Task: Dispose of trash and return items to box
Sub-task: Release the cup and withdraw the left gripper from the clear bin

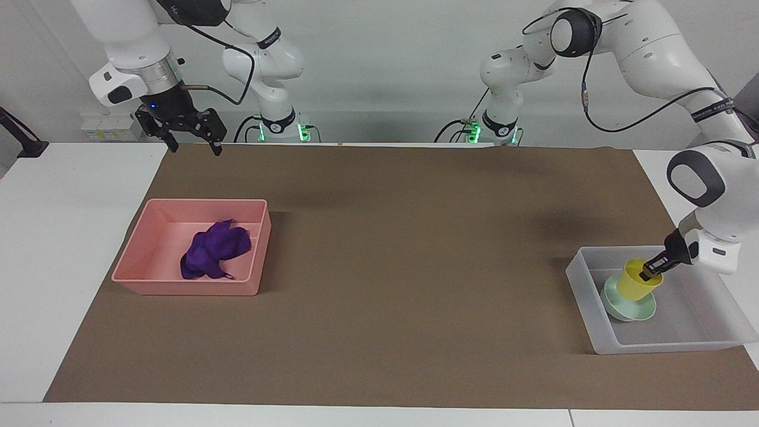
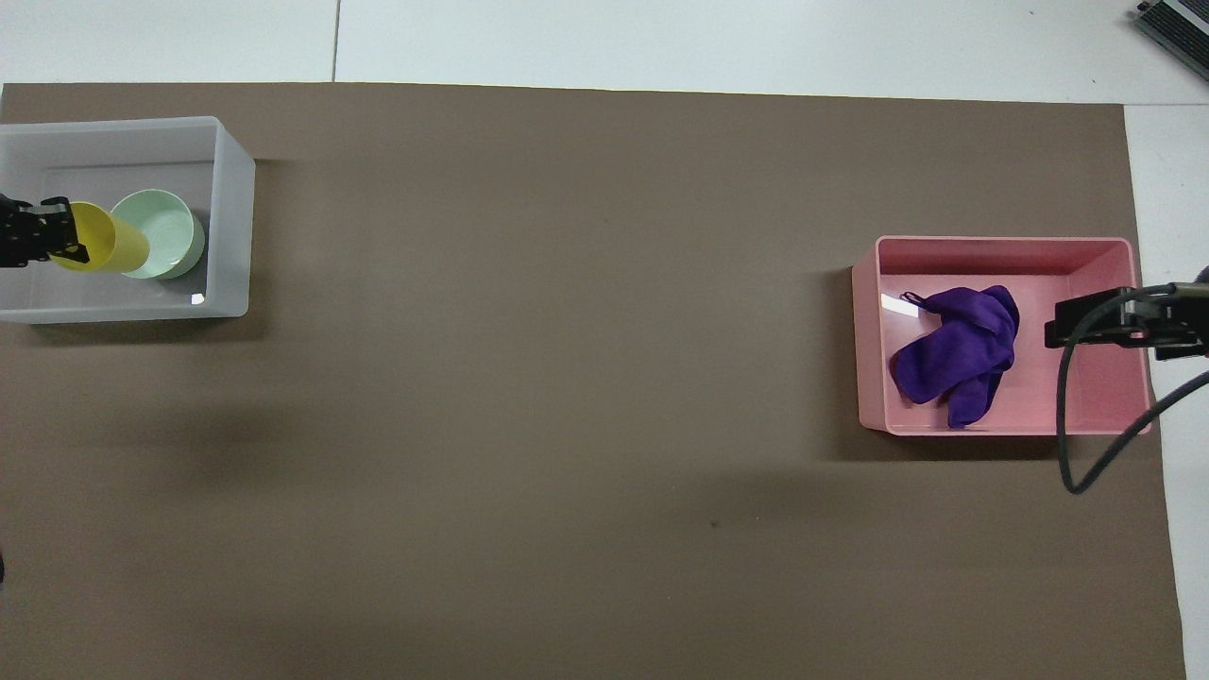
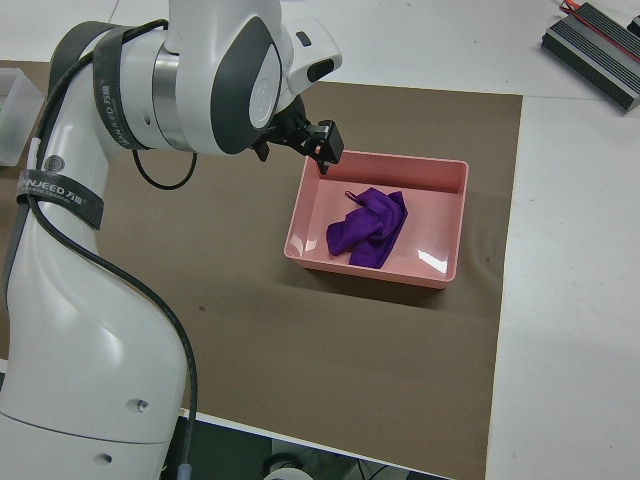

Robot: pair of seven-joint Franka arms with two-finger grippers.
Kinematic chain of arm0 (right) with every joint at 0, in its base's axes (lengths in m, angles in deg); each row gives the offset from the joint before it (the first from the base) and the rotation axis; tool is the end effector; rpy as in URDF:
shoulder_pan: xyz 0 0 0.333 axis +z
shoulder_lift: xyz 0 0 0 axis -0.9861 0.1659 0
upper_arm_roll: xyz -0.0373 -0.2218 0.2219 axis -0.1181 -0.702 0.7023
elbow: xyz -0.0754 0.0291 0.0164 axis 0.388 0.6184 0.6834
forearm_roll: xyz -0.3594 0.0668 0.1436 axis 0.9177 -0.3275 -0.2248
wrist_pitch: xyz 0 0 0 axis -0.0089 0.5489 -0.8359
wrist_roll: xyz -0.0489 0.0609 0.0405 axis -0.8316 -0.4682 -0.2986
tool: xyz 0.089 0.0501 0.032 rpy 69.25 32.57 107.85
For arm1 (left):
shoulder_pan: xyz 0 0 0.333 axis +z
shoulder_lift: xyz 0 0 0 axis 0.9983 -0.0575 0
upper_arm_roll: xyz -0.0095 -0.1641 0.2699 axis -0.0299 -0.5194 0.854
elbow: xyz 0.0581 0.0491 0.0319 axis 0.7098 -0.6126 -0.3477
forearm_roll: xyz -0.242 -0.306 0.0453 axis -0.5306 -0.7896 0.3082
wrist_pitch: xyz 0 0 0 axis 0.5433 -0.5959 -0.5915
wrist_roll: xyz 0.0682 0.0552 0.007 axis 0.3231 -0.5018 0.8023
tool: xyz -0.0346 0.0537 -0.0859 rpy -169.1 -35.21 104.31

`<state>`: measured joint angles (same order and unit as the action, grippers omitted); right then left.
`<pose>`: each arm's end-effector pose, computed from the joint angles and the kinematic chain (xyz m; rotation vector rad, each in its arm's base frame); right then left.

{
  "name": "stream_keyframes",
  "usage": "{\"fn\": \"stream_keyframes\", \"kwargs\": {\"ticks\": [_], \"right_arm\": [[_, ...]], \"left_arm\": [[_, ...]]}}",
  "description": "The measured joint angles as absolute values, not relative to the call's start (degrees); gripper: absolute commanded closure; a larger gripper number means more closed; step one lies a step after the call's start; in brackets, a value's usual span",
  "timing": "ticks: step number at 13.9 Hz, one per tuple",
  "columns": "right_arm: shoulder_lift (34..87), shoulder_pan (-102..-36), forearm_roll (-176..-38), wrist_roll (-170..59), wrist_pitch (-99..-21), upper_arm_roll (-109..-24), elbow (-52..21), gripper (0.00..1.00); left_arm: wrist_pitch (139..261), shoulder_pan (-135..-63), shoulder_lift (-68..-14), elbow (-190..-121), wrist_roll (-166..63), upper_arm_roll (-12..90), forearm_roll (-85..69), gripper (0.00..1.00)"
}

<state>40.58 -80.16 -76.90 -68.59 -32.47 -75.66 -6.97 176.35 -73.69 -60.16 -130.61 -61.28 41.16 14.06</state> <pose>0.5267 -0.0148 0.6290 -3.1243 0.1917 0.0137 0.6856 0.1471 0.3915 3.0445 0.5240 0.0459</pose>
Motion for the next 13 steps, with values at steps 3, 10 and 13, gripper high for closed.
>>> {"fn": "stream_keyframes", "kwargs": {"ticks": [3, 10, 13], "right_arm": [[40.55, -80.16, -76.9, -68.59, -32.57, -75.66, -7.0, 0.0], [40.54, -80.16, -76.9, -68.59, -32.61, -75.66, -7.04, 0.0], [40.52, -80.16, -76.9, -68.59, -32.61, -75.66, -7.05, 0.0]], "left_arm": [[178.21, -73.73, -60.87, -130.6, -60.91, 40.95, 14.21, 0.0], [173.48, -74.12, -56.19, -127.97, -60.87, 40.85, 15.69, 0.0], [161.65, -74.83, -49.88, -127.52, -60.88, 40.13, 15.71, 0.0]]}}
